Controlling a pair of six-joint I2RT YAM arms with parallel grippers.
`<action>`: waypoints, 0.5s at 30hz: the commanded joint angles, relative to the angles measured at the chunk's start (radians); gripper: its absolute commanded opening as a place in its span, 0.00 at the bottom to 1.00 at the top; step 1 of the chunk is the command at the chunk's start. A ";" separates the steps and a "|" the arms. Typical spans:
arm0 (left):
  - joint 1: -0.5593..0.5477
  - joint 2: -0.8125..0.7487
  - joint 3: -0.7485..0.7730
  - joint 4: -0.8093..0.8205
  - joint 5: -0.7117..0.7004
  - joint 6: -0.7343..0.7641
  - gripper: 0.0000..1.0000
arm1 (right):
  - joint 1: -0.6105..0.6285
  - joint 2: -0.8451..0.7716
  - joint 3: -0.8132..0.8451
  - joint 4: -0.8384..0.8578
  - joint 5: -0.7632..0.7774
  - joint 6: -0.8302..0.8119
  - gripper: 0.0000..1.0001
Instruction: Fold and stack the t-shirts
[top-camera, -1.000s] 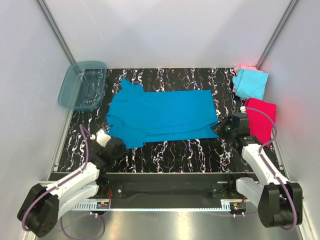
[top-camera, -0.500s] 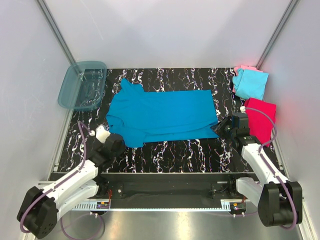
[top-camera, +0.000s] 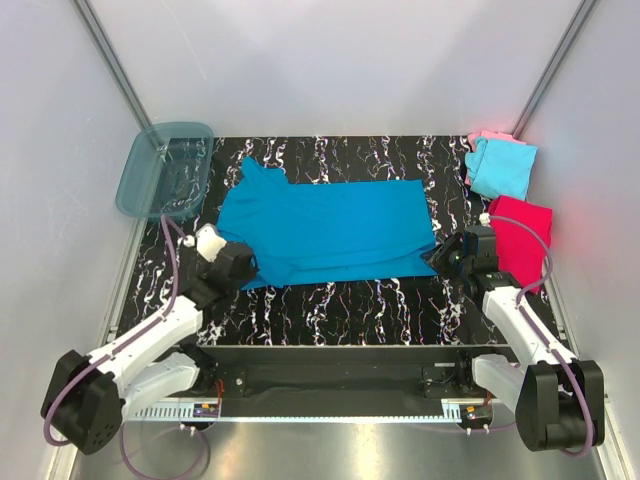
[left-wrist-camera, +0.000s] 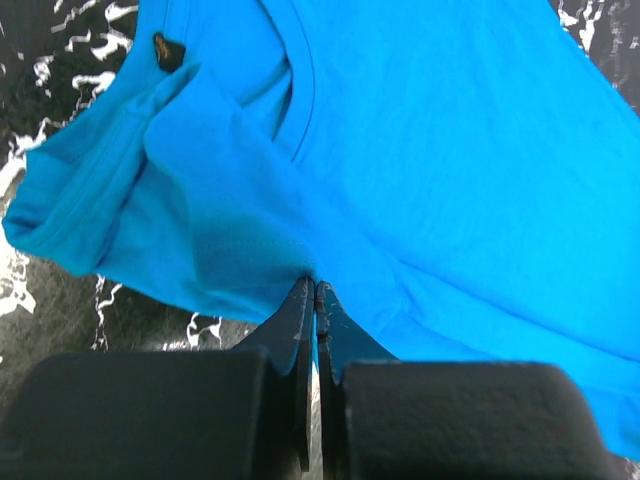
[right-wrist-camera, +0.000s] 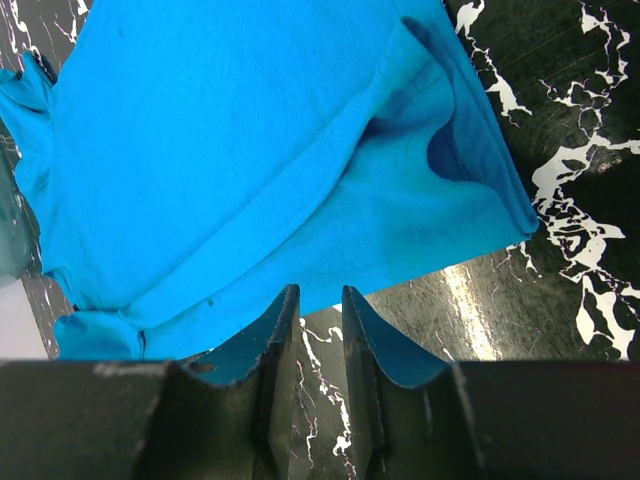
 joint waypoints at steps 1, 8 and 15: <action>0.006 0.054 0.087 0.040 -0.061 0.041 0.00 | -0.001 -0.012 -0.003 0.036 -0.017 -0.001 0.30; 0.072 0.168 0.186 0.083 -0.044 0.091 0.00 | 0.001 -0.011 -0.008 0.038 -0.021 -0.001 0.30; 0.134 0.257 0.264 0.109 -0.014 0.134 0.00 | 0.001 -0.009 -0.008 0.039 -0.026 -0.001 0.30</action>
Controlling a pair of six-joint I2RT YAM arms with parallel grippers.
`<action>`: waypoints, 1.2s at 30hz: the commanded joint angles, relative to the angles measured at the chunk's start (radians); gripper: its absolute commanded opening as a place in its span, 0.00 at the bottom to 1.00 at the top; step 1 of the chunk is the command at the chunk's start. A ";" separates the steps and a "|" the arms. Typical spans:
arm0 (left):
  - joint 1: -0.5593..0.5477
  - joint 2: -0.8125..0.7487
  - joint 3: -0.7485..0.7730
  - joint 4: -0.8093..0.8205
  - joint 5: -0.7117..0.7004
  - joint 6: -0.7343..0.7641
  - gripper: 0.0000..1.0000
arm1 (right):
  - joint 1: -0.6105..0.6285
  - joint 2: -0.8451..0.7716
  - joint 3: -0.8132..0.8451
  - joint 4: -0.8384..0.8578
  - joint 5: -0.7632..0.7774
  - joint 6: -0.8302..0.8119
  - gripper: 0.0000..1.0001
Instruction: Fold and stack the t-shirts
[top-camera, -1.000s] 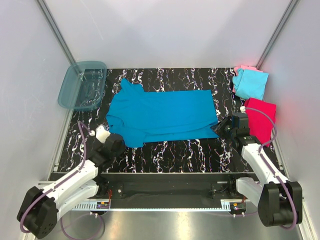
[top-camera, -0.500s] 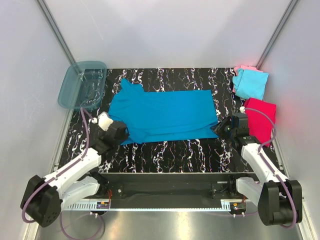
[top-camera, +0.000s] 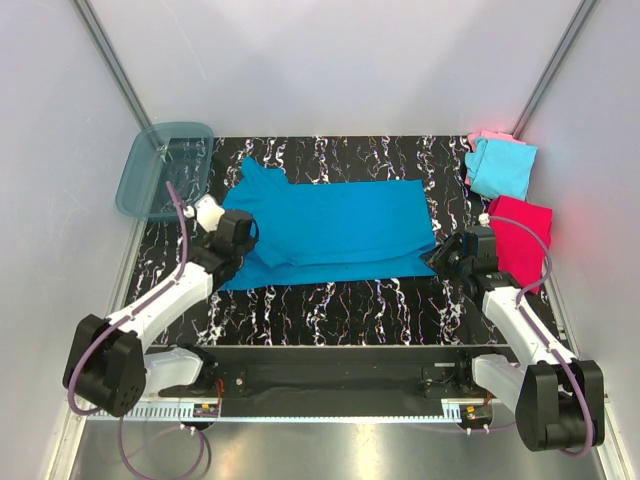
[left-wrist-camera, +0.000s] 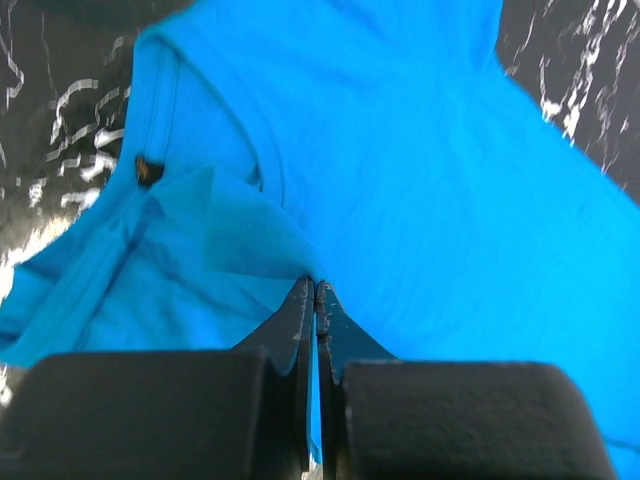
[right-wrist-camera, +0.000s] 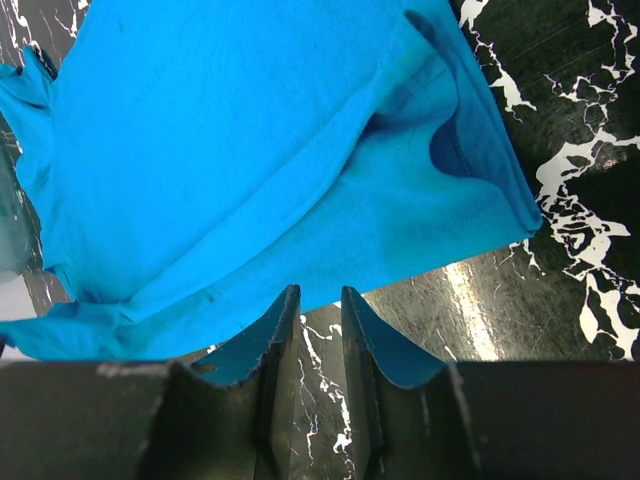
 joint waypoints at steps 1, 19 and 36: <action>0.025 0.031 0.062 0.062 0.002 0.044 0.00 | 0.001 -0.008 -0.004 0.040 -0.018 -0.001 0.30; 0.096 0.329 0.296 0.105 0.056 0.101 0.00 | 0.001 0.018 -0.010 0.054 -0.026 0.004 0.29; 0.154 0.403 0.352 0.105 0.088 0.129 0.69 | 0.001 0.038 -0.010 0.064 -0.035 0.006 0.29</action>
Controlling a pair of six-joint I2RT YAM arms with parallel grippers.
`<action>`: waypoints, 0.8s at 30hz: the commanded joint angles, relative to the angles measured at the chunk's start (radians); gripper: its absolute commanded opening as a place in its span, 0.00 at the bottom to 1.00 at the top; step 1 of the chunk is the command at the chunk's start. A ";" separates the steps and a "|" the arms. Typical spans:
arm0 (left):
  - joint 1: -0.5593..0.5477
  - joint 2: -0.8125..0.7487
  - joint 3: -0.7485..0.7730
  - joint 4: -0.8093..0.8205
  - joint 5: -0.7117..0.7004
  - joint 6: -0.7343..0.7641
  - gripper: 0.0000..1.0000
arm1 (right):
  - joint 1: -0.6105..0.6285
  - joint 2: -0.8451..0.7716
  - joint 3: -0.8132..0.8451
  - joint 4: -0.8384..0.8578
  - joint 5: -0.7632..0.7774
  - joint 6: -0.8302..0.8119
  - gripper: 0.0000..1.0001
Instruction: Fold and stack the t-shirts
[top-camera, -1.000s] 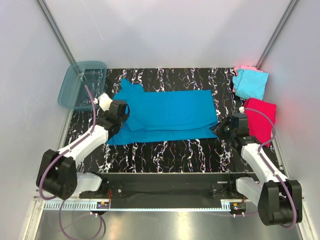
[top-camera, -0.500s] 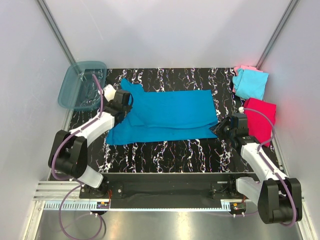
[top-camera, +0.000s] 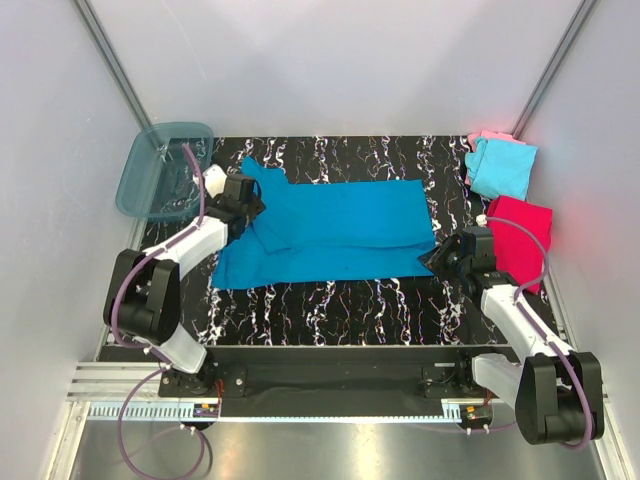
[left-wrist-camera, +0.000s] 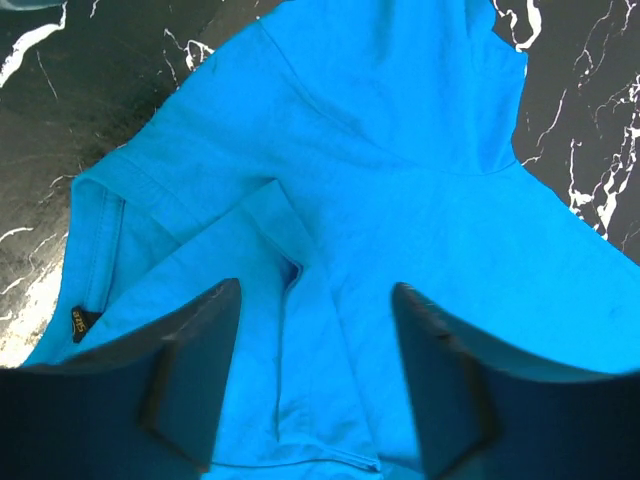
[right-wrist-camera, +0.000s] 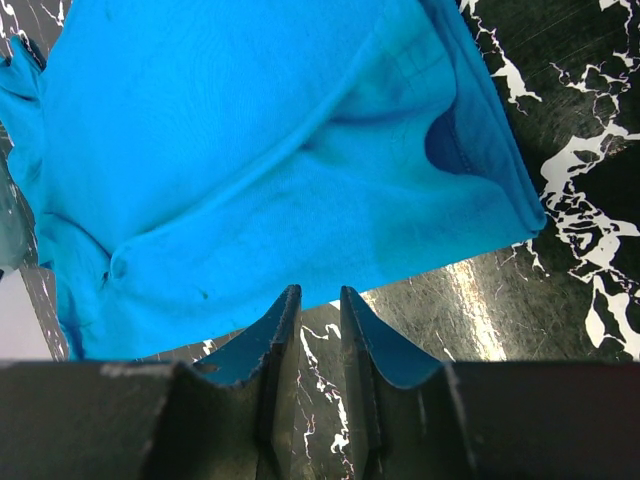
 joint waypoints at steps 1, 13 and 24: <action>0.005 -0.022 0.034 0.037 0.014 0.015 0.74 | 0.001 0.001 0.001 0.039 -0.019 0.004 0.29; -0.122 -0.380 -0.208 0.049 0.106 -0.016 0.78 | 0.001 0.068 0.035 0.077 0.036 0.050 0.29; -0.472 -0.744 -0.509 0.033 -0.012 -0.067 0.77 | 0.001 0.345 0.151 0.186 0.084 0.136 0.29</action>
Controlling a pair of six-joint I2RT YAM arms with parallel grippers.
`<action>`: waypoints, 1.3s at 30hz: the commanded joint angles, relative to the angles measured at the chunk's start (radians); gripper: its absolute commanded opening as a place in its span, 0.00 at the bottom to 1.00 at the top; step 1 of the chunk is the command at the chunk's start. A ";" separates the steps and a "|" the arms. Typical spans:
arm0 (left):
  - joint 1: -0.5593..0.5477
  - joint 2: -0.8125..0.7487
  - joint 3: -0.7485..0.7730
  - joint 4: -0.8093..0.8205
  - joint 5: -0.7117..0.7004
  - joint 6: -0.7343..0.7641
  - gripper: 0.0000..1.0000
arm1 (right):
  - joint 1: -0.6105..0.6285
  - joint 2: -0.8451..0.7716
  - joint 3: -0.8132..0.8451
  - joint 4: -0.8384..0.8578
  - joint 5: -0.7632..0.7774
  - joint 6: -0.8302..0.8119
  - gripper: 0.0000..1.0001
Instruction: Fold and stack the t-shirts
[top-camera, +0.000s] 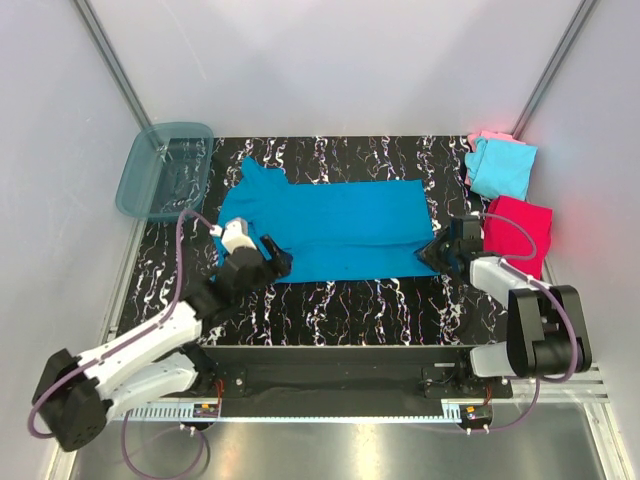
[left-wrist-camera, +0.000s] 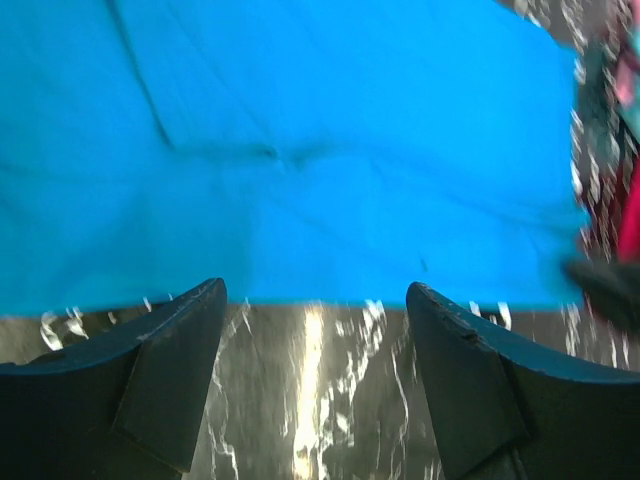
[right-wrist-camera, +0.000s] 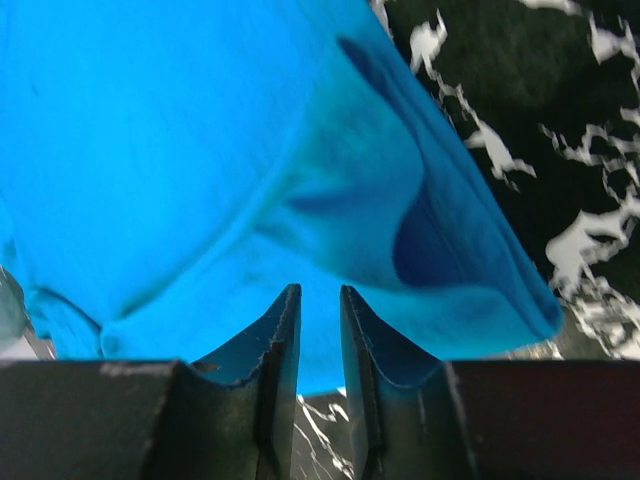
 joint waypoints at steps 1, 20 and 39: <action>-0.082 -0.115 -0.062 0.023 -0.072 -0.016 0.77 | 0.001 0.039 0.076 0.079 0.039 0.032 0.29; -0.175 -0.458 -0.163 -0.175 -0.108 -0.018 0.75 | 0.002 0.160 0.141 0.082 0.078 0.035 0.29; -0.179 -0.476 -0.162 -0.189 -0.118 -0.024 0.72 | 0.002 0.255 0.178 0.105 0.098 0.050 0.16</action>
